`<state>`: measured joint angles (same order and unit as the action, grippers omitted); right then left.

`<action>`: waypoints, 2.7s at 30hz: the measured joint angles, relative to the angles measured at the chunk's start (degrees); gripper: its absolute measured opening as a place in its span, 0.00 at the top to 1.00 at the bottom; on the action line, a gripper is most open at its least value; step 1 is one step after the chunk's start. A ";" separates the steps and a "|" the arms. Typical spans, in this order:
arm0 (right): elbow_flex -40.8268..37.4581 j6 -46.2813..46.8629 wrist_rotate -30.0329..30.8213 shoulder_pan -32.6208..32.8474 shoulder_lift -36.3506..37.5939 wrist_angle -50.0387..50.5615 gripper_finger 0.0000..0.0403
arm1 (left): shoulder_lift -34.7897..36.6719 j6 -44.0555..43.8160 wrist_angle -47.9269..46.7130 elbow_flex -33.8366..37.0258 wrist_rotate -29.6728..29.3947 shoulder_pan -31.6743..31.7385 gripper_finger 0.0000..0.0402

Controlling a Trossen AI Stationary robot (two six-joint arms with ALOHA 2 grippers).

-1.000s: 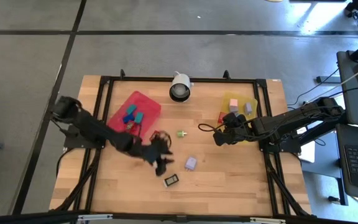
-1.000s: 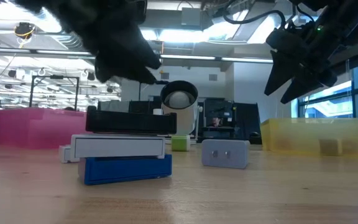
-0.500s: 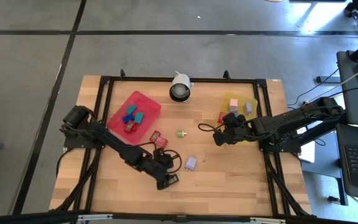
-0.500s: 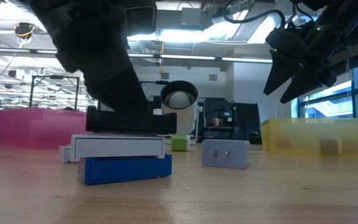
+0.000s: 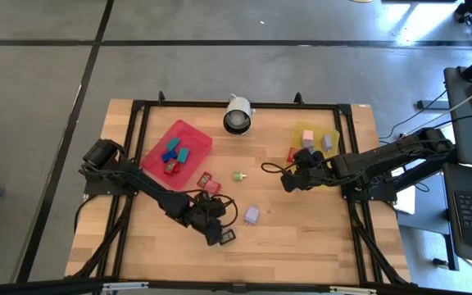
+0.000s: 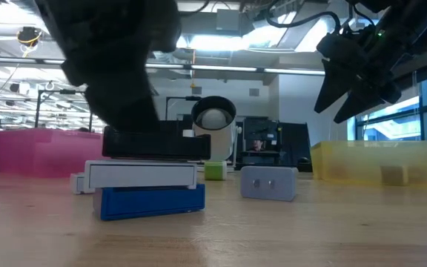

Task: Pick & Place Office items
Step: Put the white digital timer into the pink bin

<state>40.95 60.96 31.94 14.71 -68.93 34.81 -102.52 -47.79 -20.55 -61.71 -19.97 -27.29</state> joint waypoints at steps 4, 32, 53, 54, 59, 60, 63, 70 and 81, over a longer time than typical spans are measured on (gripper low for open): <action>0.00 0.00 0.00 0.01 0.00 -0.09 0.21 | 0.00 -3.56 -4.86 0.02 -0.04 0.00 0.28; 0.01 0.01 0.00 0.00 0.00 -0.13 0.21 | -0.04 -11.42 -6.87 6.15 -2.22 -0.08 0.30; 0.00 0.00 0.00 0.01 0.00 -0.13 0.21 | -0.04 -9.95 -5.93 6.14 -2.73 -0.04 0.62; 0.00 -0.01 0.00 0.01 0.00 -0.13 0.21 | -0.04 -9.95 -5.57 6.14 -2.59 -0.07 0.61; 0.00 -0.01 0.00 0.01 0.00 -0.13 0.21 | 0.30 -7.97 -2.90 6.14 -2.55 -0.07 0.59; 0.00 -0.01 0.00 -0.01 0.00 -0.15 0.21 | 0.56 -7.70 -2.51 6.14 -2.57 -0.07 0.60; 0.00 -0.01 0.00 0.01 0.00 -0.15 0.21 | 1.88 -6.63 -1.93 6.14 -3.05 -0.07 0.62; 0.00 0.00 0.00 0.01 0.00 -0.35 0.21 | 7.47 -2.87 -1.96 6.08 -7.48 -0.06 0.60; 0.00 -0.01 0.00 -0.01 0.00 -0.59 0.21 | 23.13 5.66 -1.61 6.05 -23.10 -0.10 0.59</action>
<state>40.95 60.95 31.94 14.70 -68.93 34.22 -79.39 -42.12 -22.17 -55.66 -43.07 -27.39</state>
